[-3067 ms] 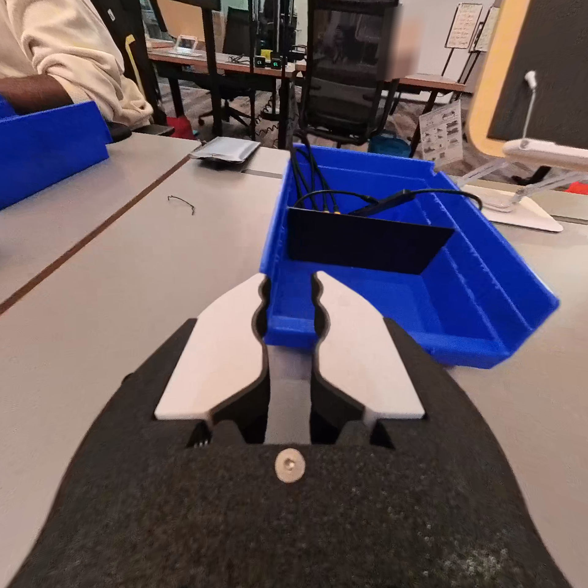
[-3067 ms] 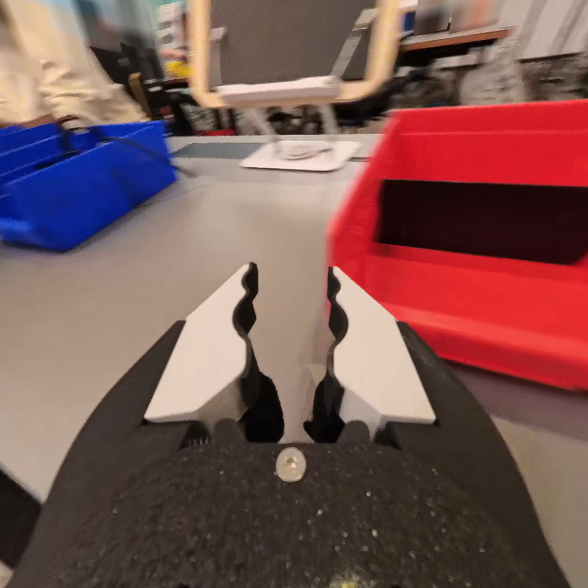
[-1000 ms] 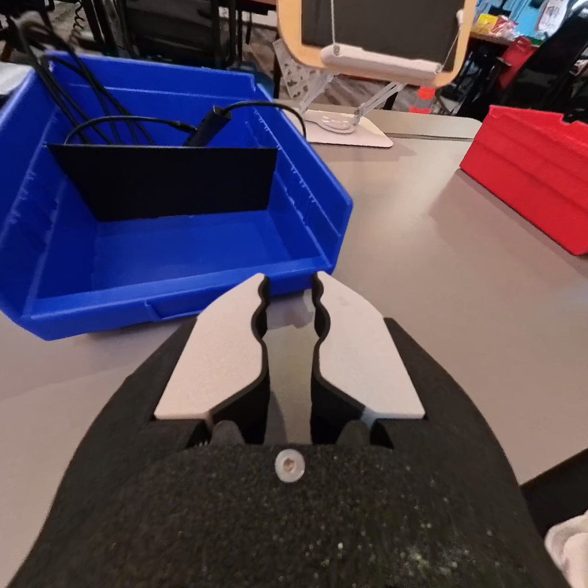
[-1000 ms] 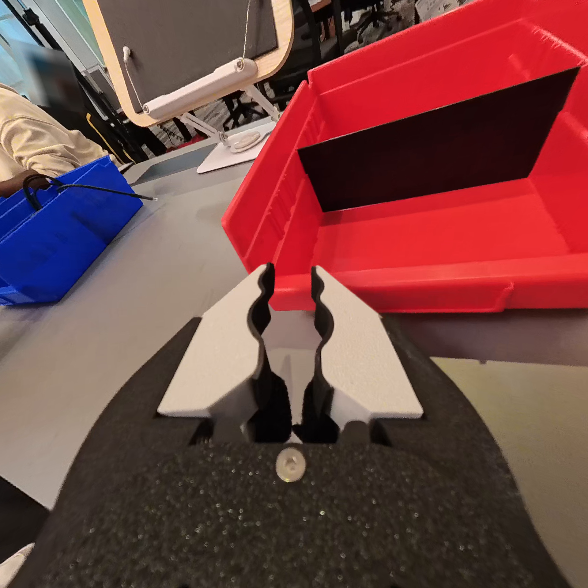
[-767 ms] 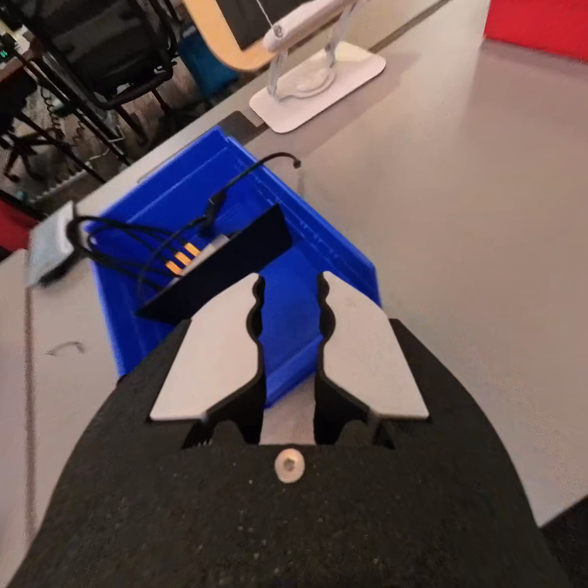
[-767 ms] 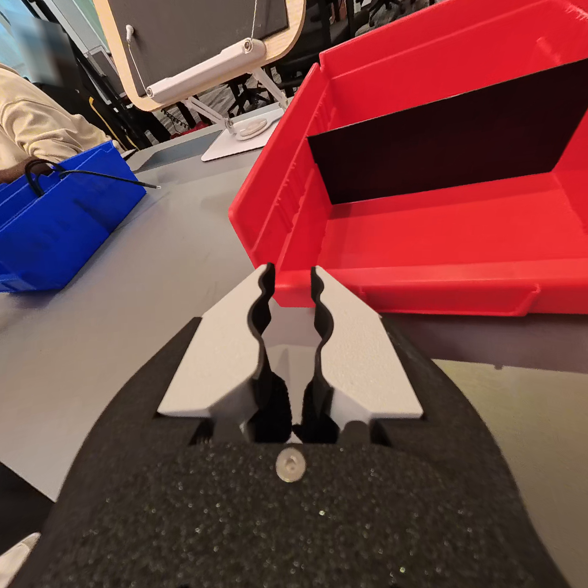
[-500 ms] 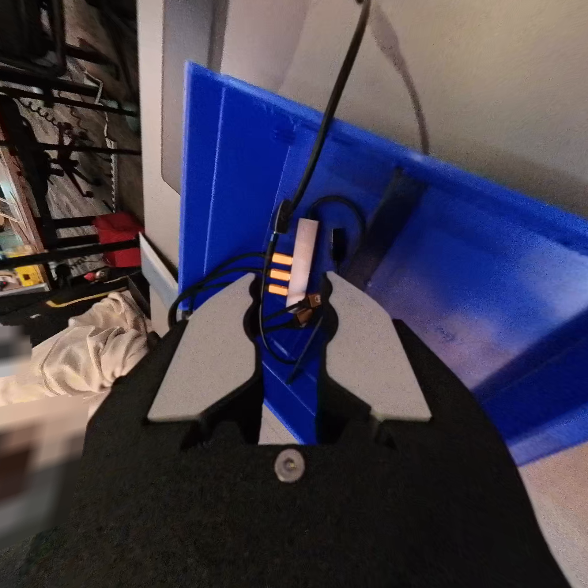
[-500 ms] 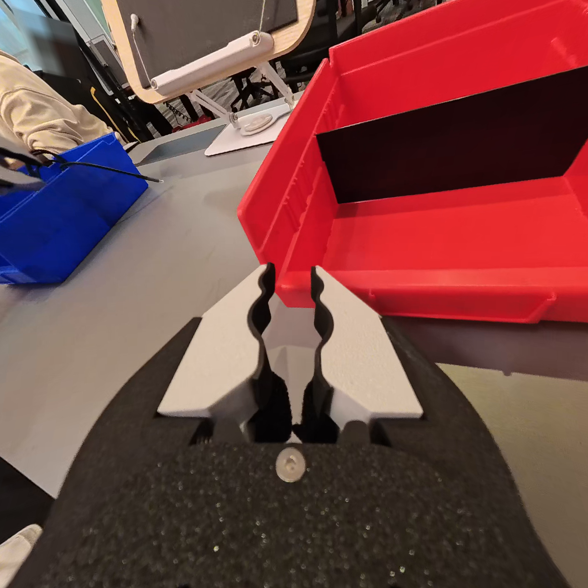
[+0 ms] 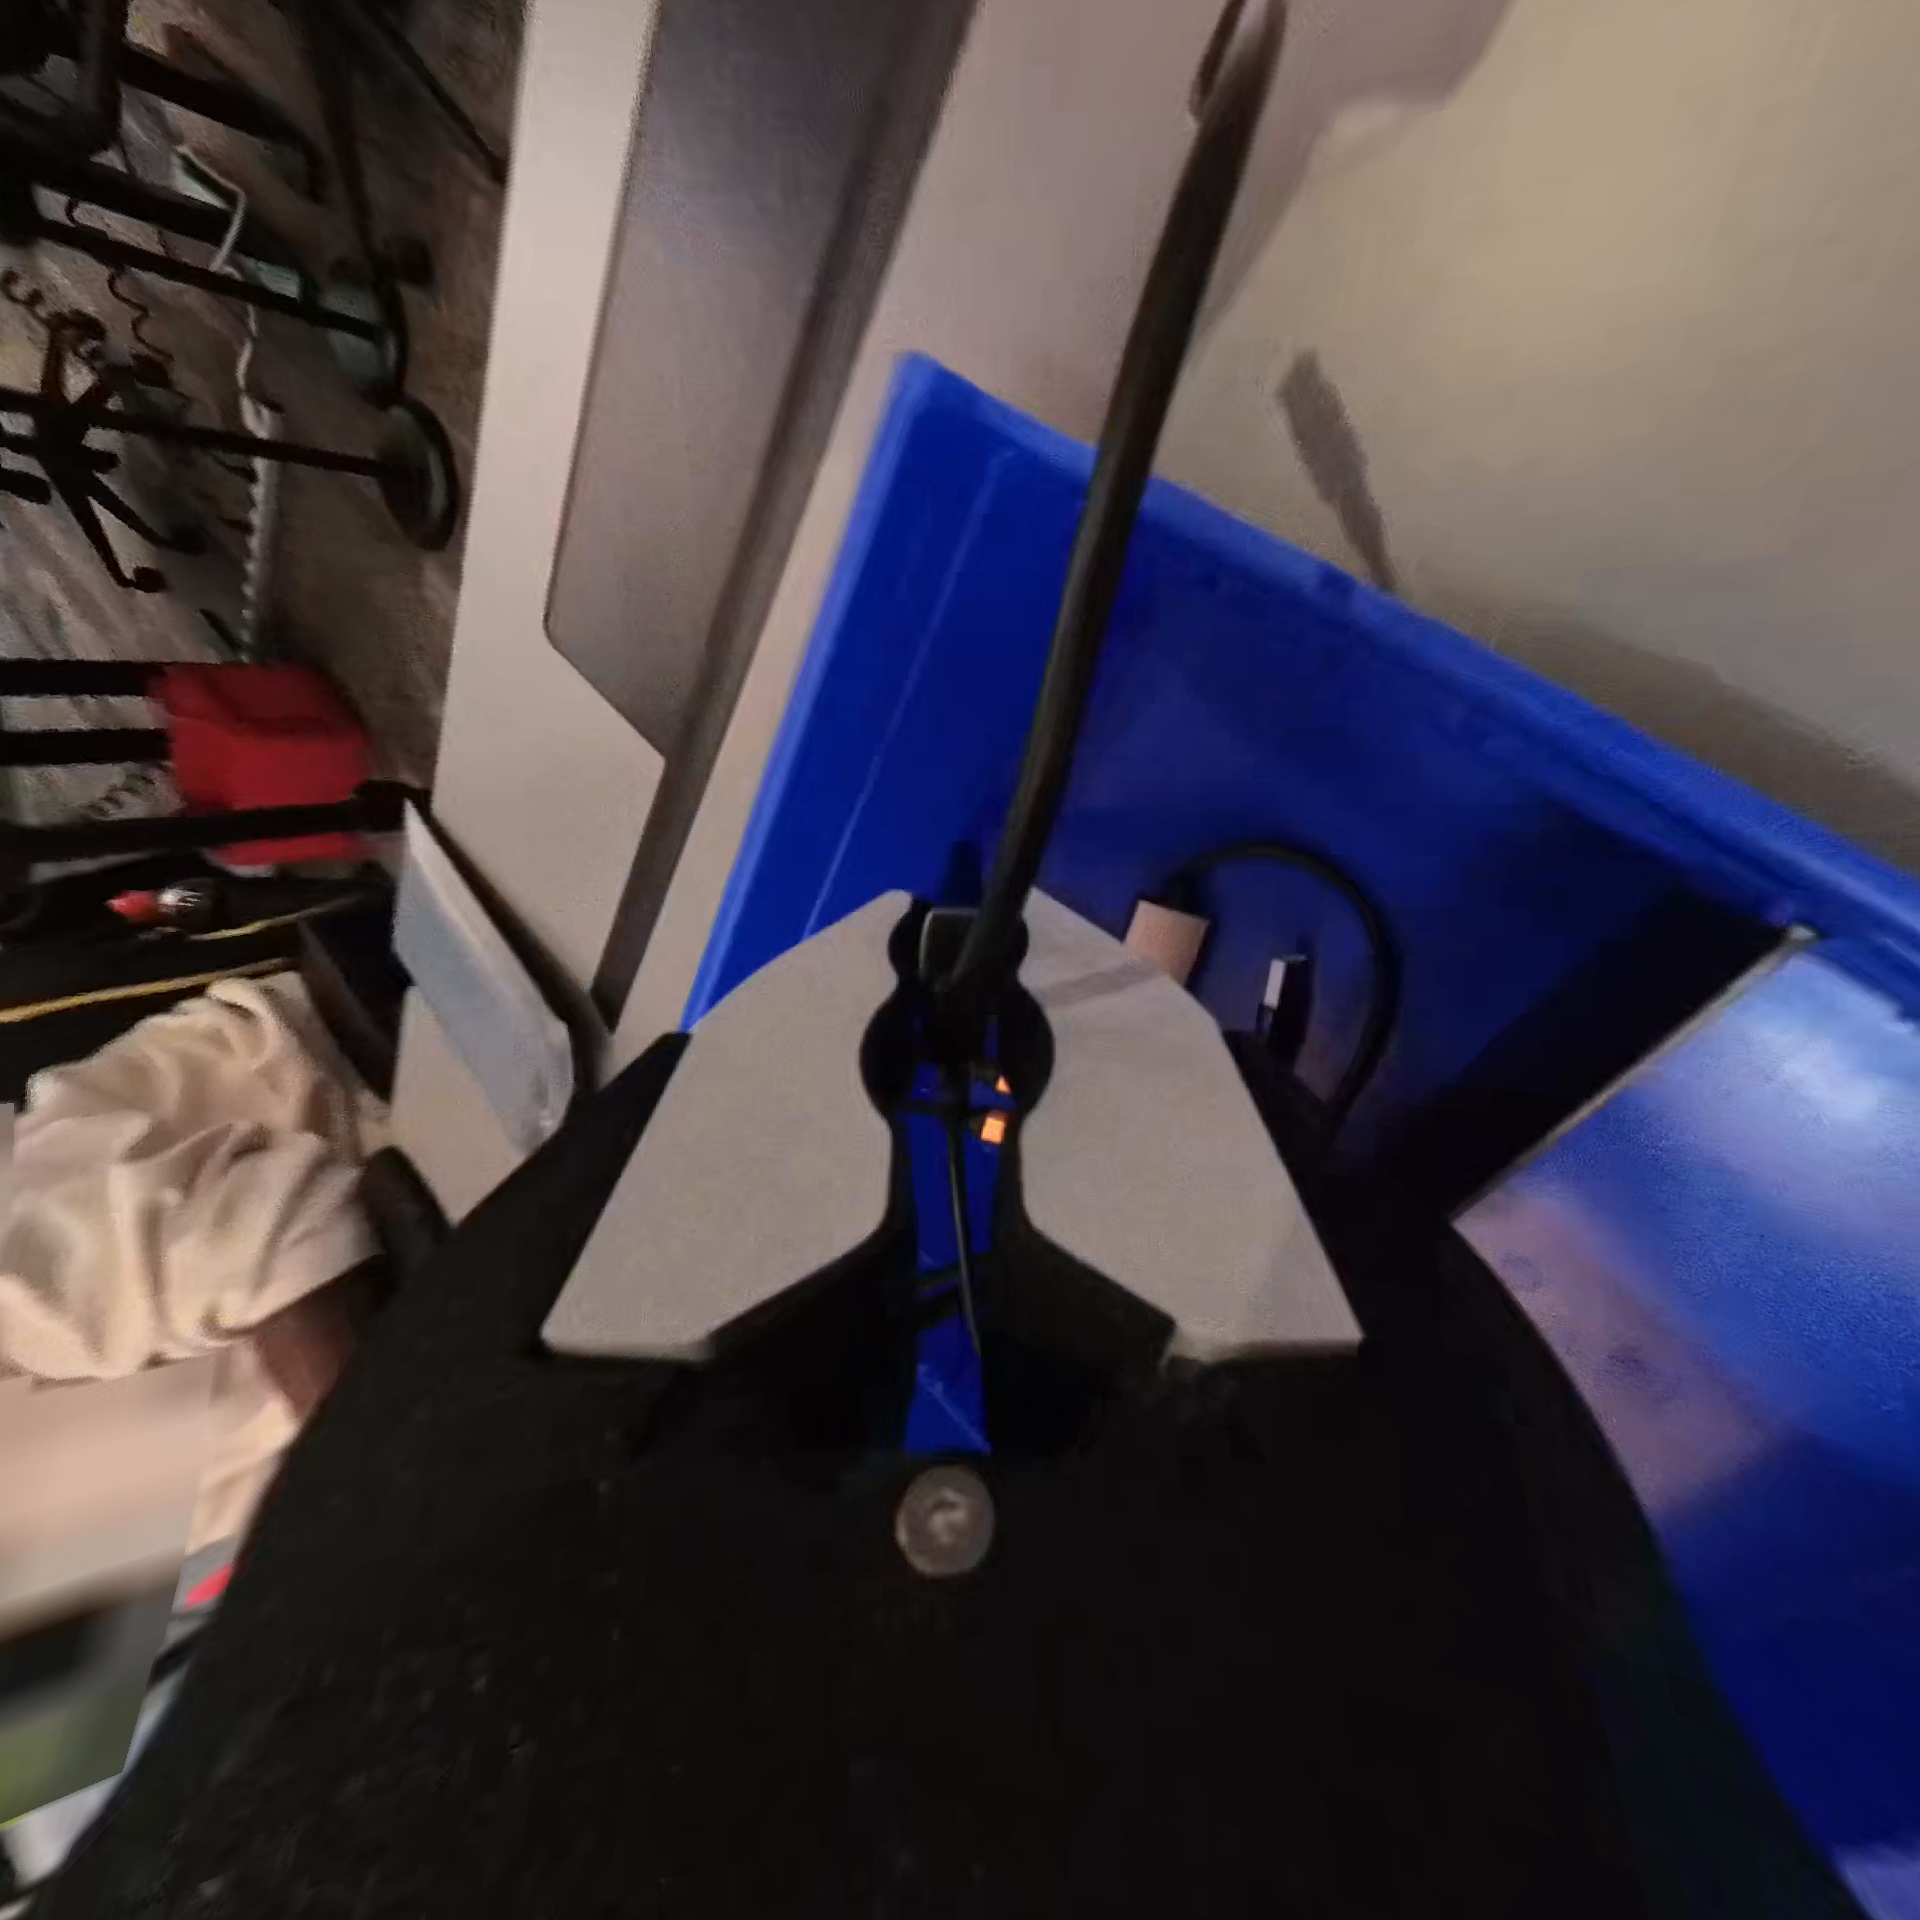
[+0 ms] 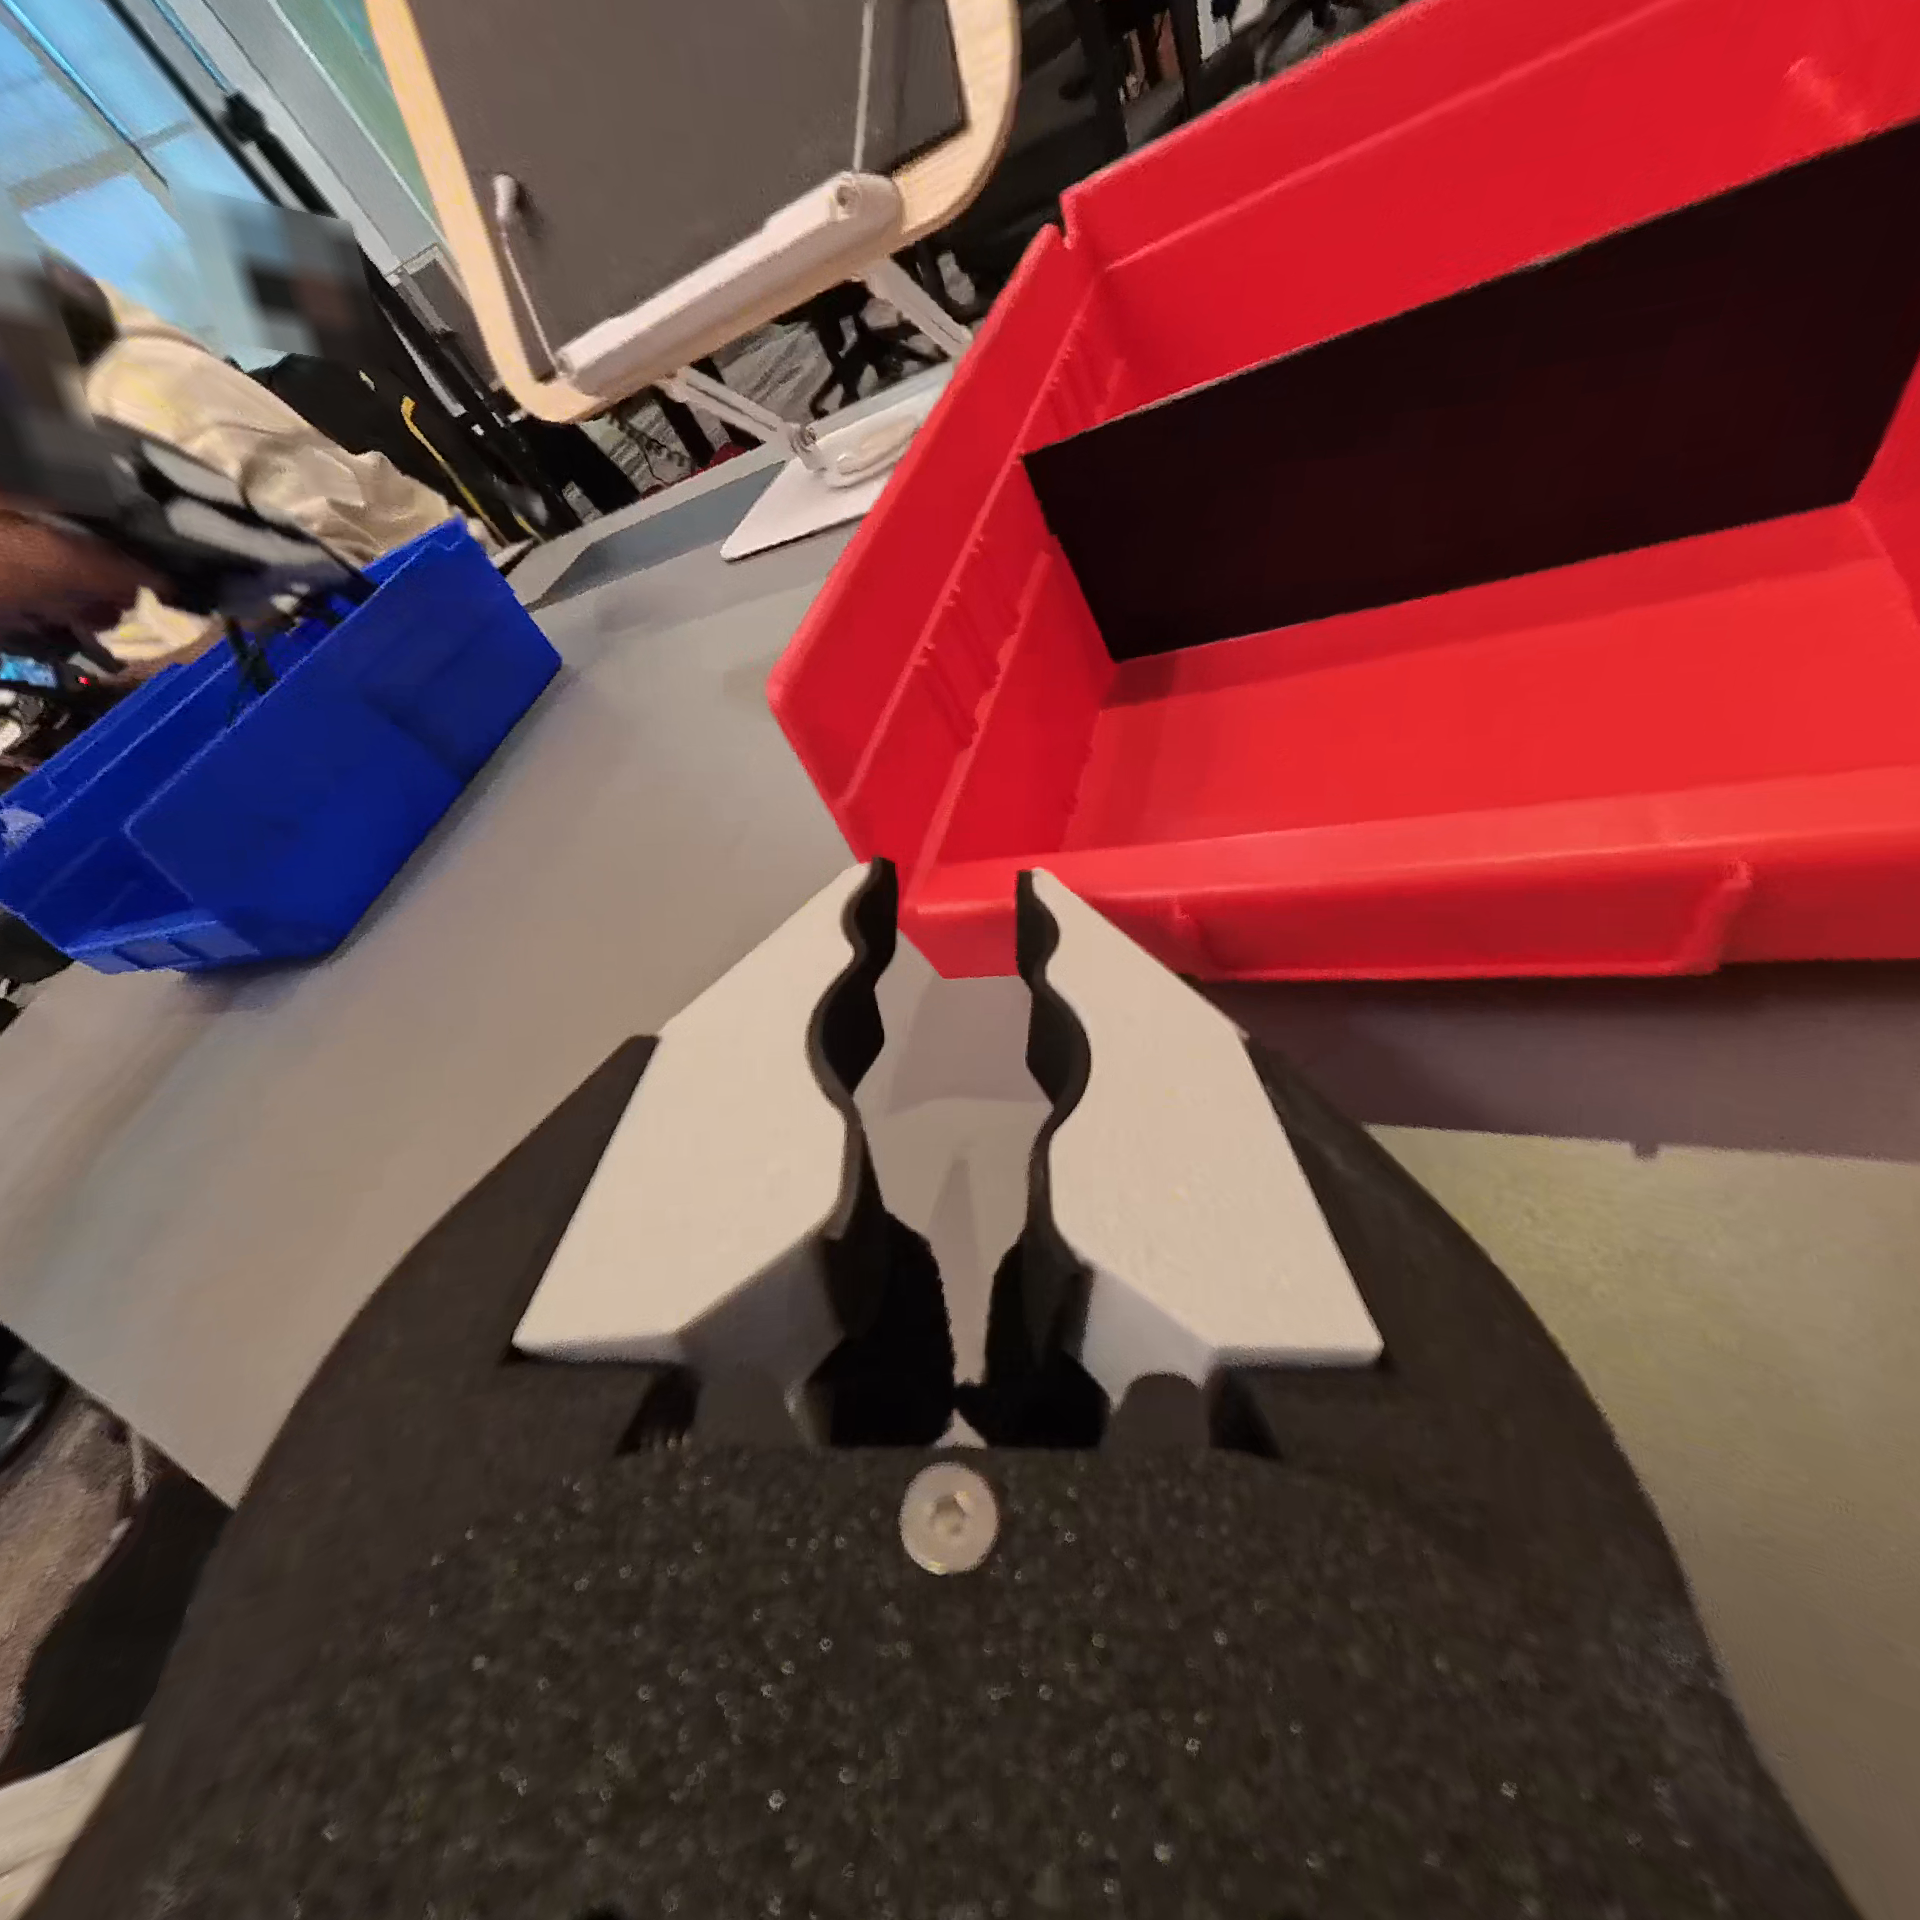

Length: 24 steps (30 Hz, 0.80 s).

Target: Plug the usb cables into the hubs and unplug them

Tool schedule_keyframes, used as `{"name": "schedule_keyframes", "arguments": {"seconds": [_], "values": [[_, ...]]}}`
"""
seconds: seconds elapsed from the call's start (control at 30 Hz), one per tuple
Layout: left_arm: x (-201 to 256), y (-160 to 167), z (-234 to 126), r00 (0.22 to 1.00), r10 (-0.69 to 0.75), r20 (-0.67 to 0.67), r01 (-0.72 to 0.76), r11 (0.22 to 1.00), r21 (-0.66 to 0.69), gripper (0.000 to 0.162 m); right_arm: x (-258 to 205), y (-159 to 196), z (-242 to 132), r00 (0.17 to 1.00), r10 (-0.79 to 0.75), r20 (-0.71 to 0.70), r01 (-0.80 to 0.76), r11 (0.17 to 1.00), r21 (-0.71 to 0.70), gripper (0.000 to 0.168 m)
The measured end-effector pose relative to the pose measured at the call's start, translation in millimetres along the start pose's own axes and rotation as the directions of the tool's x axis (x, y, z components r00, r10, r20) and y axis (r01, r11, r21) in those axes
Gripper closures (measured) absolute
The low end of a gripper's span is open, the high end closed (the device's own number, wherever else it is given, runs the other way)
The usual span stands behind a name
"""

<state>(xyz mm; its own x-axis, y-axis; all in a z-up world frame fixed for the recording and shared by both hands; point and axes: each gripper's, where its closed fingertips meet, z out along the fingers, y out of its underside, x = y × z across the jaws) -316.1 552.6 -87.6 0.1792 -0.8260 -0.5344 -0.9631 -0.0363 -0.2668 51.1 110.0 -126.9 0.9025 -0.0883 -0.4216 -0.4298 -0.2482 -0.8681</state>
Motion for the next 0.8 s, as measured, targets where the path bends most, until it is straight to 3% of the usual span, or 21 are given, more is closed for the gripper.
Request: {"name": "schedule_keyframes", "arguments": {"seconds": [0.1, 0.17, 0.23, 0.3, 0.4, 0.53, 0.63, 0.8], "values": [[-36, -17, -51, 0.947, -0.307, -0.094, 0.320, 0.926, 0.201, 0.151, -12, -10, -1, 0.993, -0.115, -0.012, 0.115, 0.991, 0.062, 0.146], [-60, -32, -95, 0.835, -0.496, -0.239, 0.550, 0.765, 0.334, 0.151, -23, -16, -1, 0.976, -0.216, -0.025, 0.217, 0.970, 0.110, 0.145], [-77, -46, -146, 0.688, -0.580, -0.436, 0.726, 0.544, 0.421, 0.152, -34, -22, 0, 0.947, -0.316, -0.057, 0.321, 0.936, 0.147, 0.142], [-82, -60, -195, 0.572, -0.540, -0.617, 0.820, 0.356, 0.448, 0.152, -43, -23, 4, 0.916, -0.391, -0.091, 0.401, 0.903, 0.155, 0.138], [-70, -76, -250, 0.470, -0.448, -0.760, 0.881, 0.198, 0.429, 0.151, -67, -17, 14, 0.888, -0.455, -0.066, 0.459, 0.874, 0.158, 0.136], [-31, -109, -312, 0.399, -0.266, -0.877, 0.917, 0.094, 0.388, 0.151, -109, -20, 24, 0.859, -0.511, -0.014, 0.502, 0.838, 0.214, 0.136], [5, -137, -352, 0.350, -0.115, -0.930, 0.936, 0.062, 0.345, 0.152, -147, -39, 23, 0.828, -0.560, -0.005, 0.534, 0.786, 0.311, 0.137], [75, -179, -355, 0.212, -0.011, -0.977, 0.977, -0.005, 0.212, 0.152, -212, -99, 6, 0.800, -0.599, -0.035, 0.526, 0.671, 0.522, 0.137]]}}
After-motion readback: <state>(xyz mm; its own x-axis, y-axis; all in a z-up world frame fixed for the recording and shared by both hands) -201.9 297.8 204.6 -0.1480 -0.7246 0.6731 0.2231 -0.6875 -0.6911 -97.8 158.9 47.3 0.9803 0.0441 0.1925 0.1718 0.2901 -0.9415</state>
